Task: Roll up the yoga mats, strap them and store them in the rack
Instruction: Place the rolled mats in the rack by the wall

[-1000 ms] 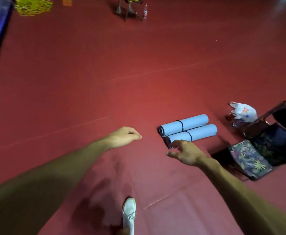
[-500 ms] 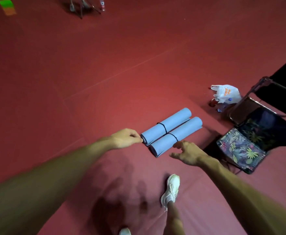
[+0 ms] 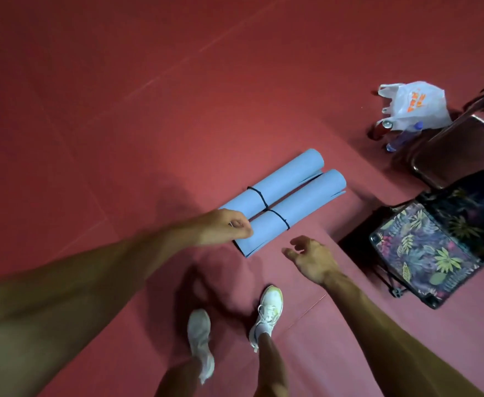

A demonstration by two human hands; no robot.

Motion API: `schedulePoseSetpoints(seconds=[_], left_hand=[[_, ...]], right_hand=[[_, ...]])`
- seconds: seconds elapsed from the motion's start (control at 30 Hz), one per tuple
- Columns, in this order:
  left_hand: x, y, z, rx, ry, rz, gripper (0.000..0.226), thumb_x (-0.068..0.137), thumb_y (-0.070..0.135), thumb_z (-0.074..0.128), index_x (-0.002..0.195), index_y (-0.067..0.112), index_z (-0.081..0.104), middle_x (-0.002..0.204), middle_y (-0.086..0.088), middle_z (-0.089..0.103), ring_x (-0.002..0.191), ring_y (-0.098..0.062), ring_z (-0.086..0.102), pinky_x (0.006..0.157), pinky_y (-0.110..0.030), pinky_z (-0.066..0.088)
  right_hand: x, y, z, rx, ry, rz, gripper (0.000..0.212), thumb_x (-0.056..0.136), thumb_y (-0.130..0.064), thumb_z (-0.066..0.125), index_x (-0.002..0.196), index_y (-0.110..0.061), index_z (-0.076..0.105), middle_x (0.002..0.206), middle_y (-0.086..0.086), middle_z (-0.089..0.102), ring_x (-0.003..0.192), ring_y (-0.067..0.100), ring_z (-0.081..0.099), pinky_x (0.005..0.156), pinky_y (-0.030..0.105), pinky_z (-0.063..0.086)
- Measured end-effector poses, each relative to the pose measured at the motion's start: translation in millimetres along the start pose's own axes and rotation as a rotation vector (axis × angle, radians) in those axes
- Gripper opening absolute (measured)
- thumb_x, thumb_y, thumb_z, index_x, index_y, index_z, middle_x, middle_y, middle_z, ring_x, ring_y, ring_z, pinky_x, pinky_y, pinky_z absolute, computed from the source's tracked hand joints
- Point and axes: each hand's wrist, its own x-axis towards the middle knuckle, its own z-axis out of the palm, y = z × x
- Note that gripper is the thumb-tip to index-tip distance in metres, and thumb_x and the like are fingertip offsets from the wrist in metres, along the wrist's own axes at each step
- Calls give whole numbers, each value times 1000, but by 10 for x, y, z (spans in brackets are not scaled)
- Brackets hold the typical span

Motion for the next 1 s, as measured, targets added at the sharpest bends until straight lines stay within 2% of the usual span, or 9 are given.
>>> schedulePoseSetpoints(seconds=[0.1, 0.23, 0.4, 0.5, 0.67, 0.77, 0.83, 0.87, 1.0], left_hand=[[565, -277, 106, 16, -16, -9, 22, 67, 58, 59, 83, 45, 64, 96, 18, 65, 98, -9, 61, 96, -30, 45], [1311, -914, 359, 55, -115, -37, 33, 86, 35, 64, 117, 24, 60, 103, 4, 64, 103, -17, 61, 98, -34, 45], [2164, -1885, 874, -80, 19, -98, 37, 75, 42, 61, 101, 15, 66, 100, -11, 69, 95, -23, 64, 94, -42, 47], [2651, -2390, 1150, -74, 6, -131, 34, 85, 28, 67, 111, 6, 64, 105, -13, 66, 101, -24, 61, 95, -35, 44], [3422, -3095, 1471, -9, 50, -119, 62, 74, 41, 61, 123, 4, 57, 115, -9, 54, 106, -16, 49, 89, -19, 34], [3837, -3388, 1646, -41, 128, -154, 46, 72, 32, 63, 103, -2, 63, 99, -10, 53, 94, -17, 48, 84, -27, 38], [4049, -3518, 1758, -83, 169, -205, 30, 63, 34, 54, 72, 6, 57, 76, -2, 48, 79, -17, 45, 72, -33, 42], [4125, -3571, 1817, -102, 161, -242, 28, 64, 35, 54, 71, 7, 55, 76, -1, 48, 79, -17, 45, 70, -32, 41], [4262, -3712, 2013, -182, 170, -352, 50, 82, 33, 58, 127, 14, 49, 129, -6, 41, 118, -20, 44, 103, -27, 32]], right_hand=[[501, 169, 181, 68, 1, 40, 45, 94, -38, 57, 131, -12, 55, 131, 6, 59, 117, 20, 55, 87, 19, 35], [1208, 394, 644, 128, -3, 90, 43, 94, -37, 58, 130, -13, 56, 129, 6, 59, 118, 20, 55, 92, 21, 37], [2140, 755, 1528, 228, -4, 183, 42, 93, -34, 59, 130, -12, 55, 127, 9, 60, 117, 24, 56, 100, 30, 42], [2688, 974, 2057, 306, 18, 249, 48, 93, -39, 58, 132, -13, 50, 128, 7, 59, 117, 24, 54, 98, 30, 41], [3574, 1259, 2872, 477, 17, 313, 74, 84, -54, 63, 141, -15, 36, 133, 10, 52, 122, 26, 50, 105, 40, 40], [4030, 1423, 3260, 691, 64, 413, 99, 59, -73, 73, 133, -18, 37, 127, 7, 56, 112, 24, 57, 95, 41, 50], [4245, 1516, 3428, 861, 126, 464, 95, 57, -64, 82, 124, -16, 34, 123, 3, 54, 102, 19, 60, 79, 30, 55], [4322, 1561, 3492, 938, 161, 487, 92, 59, -56, 85, 122, -16, 29, 121, 2, 53, 102, 18, 59, 81, 29, 53], [4446, 1555, 3631, 1155, 221, 543, 91, 64, -39, 88, 122, -20, 20, 104, -10, 54, 93, 9, 61, 91, 38, 53]])
